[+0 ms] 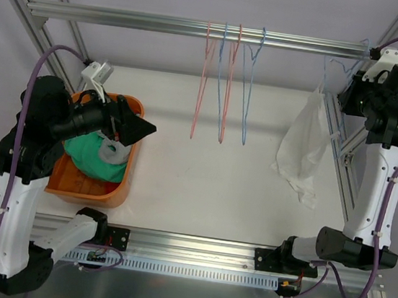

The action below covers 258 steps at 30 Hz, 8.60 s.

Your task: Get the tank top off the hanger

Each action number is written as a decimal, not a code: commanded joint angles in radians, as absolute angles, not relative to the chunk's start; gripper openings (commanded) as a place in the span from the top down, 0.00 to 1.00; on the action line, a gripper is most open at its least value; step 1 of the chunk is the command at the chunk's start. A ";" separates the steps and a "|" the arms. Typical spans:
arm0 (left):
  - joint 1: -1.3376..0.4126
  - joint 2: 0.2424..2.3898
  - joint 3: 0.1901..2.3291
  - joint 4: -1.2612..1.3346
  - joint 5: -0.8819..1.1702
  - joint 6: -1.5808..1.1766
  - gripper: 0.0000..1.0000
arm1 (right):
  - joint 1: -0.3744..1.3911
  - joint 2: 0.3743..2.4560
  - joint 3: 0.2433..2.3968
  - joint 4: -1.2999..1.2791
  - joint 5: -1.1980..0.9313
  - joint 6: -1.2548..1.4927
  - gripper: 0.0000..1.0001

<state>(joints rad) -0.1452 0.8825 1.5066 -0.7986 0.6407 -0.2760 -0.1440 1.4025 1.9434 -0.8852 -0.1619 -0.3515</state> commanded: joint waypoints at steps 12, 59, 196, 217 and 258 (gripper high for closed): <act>-0.555 1.048 1.690 -0.687 0.377 -0.270 0.01 | -0.138 1.310 1.930 -0.698 -0.288 -0.336 1.00; -1.012 1.723 1.974 -0.097 0.281 -0.009 0.62 | 0.253 0.719 1.888 -1.262 -0.272 -0.192 1.00; -1.330 1.235 0.842 -0.110 -0.141 -0.443 0.01 | 0.288 1.336 1.916 -0.891 -0.064 -0.189 0.31; -1.424 1.894 1.351 -0.052 -0.212 -0.370 0.01 | 0.267 0.620 1.546 -1.029 0.106 -0.207 0.00; -1.388 1.451 1.054 -0.702 -0.873 -0.873 1.00 | 0.267 0.543 1.454 -0.993 0.130 -0.244 0.00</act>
<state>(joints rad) -1.4166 1.5288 1.0500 -0.5575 -0.7815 -0.7975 0.2699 0.5461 1.4559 -1.0431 0.1242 -0.2298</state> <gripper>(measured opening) 0.063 0.994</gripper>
